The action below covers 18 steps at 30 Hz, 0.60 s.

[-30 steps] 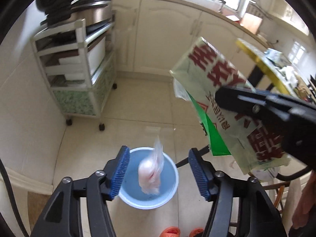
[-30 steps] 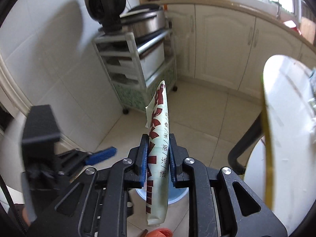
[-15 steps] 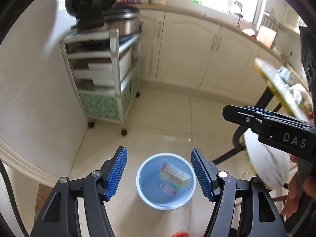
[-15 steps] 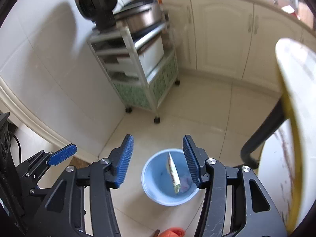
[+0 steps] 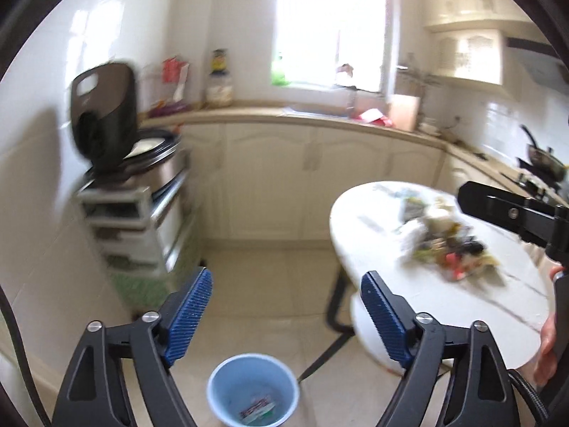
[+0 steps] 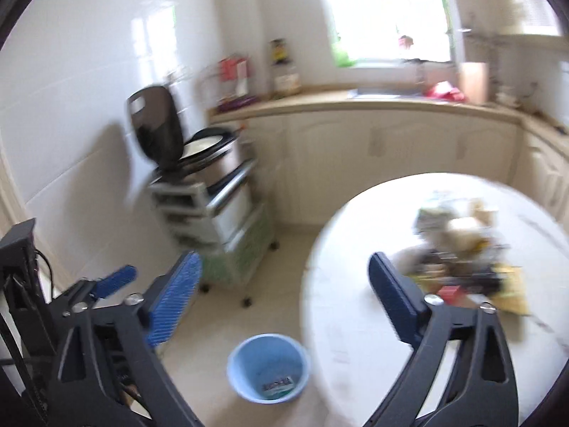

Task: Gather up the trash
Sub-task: 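Grasp the white glove with the left gripper while the right gripper grasps the milk carton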

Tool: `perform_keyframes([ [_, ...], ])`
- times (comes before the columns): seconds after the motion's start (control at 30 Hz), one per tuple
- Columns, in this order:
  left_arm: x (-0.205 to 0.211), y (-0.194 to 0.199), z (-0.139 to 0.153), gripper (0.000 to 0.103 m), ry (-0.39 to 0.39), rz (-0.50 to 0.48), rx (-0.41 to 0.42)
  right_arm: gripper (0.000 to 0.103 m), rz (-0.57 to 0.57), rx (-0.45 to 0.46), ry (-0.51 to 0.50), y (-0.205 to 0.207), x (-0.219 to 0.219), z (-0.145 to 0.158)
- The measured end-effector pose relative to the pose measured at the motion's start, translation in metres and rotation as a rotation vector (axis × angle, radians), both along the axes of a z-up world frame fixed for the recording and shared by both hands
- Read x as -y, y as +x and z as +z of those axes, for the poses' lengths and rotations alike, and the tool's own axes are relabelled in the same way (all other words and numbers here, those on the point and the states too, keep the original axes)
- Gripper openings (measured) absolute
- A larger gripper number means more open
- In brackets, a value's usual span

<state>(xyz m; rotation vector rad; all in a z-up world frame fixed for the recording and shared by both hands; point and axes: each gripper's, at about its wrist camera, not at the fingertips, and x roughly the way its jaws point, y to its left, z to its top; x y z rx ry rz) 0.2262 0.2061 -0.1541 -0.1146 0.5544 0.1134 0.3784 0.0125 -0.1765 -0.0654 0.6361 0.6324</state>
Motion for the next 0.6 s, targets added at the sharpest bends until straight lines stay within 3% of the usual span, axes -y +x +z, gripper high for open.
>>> perform_keyframes([
  [0.13, 0.041, 0.027, -0.001, 0.086, 0.002, -0.106, -0.003, 0.100, -0.151, 0.039, -0.015, 0.014, 0.072, 0.016],
  [0.3, 0.084, 0.077, -0.011, 0.086, -0.028, -0.202, -0.055, 0.100, -0.284, -0.003, -0.069, 0.044, 0.140, 0.010],
  [0.6, 0.104, 0.209, -0.042, 0.086, -0.004, -0.249, -0.182, 0.100, -0.338, -0.091, -0.121, 0.077, 0.209, -0.029],
])
